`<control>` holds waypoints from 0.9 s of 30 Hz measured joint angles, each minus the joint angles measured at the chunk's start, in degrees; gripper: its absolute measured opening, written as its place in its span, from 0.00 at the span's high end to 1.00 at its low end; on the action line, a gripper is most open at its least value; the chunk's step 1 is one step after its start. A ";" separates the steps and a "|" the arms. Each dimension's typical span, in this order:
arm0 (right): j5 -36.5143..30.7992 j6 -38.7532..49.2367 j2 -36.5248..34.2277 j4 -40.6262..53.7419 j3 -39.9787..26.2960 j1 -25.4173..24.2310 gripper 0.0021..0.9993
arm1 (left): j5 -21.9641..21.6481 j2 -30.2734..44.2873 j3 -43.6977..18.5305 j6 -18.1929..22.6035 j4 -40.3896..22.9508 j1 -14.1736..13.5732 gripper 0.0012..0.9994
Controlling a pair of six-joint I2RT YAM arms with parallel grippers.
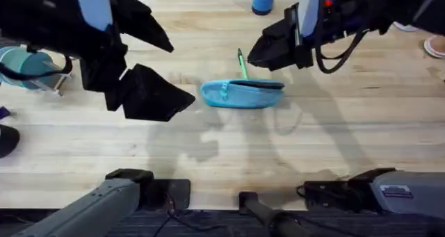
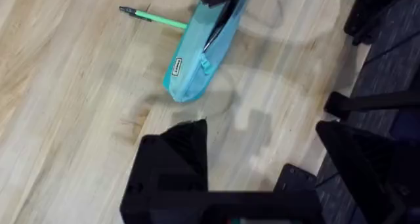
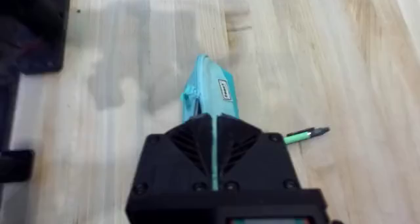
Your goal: Unzip the bag, pick up the pens from the table one at a time and place them inside, then zip the bag closed.
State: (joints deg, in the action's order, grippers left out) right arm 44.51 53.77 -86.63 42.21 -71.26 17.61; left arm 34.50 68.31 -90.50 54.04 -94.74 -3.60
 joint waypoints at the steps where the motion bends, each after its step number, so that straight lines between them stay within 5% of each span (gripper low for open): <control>1: 0.00 -0.20 0.00 0.15 0.00 0.00 0.97 | 0.02 -0.02 0.00 0.00 0.00 0.00 0.01; 8: -1.74 -2.54 0.00 5.58 -0.67 0.00 0.97 | 0.04 -0.02 0.00 0.00 0.00 0.00 0.01; 15: -9.43 -6.43 0.00 17.11 -9.41 0.00 0.97 | 0.04 0.00 0.00 0.00 0.00 0.00 0.01; 17: -16.89 -8.63 0.00 25.61 -18.73 0.39 0.97 | 0.07 0.00 0.00 0.00 0.00 0.00 0.01; 27: -31.23 -8.26 0.00 34.97 -24.70 6.42 0.97 | 0.20 0.00 0.00 0.00 0.00 0.00 0.01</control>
State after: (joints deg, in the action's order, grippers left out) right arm 13.28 45.52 -86.63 77.19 -95.96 24.03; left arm 34.70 68.31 -90.50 54.04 -94.74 -3.60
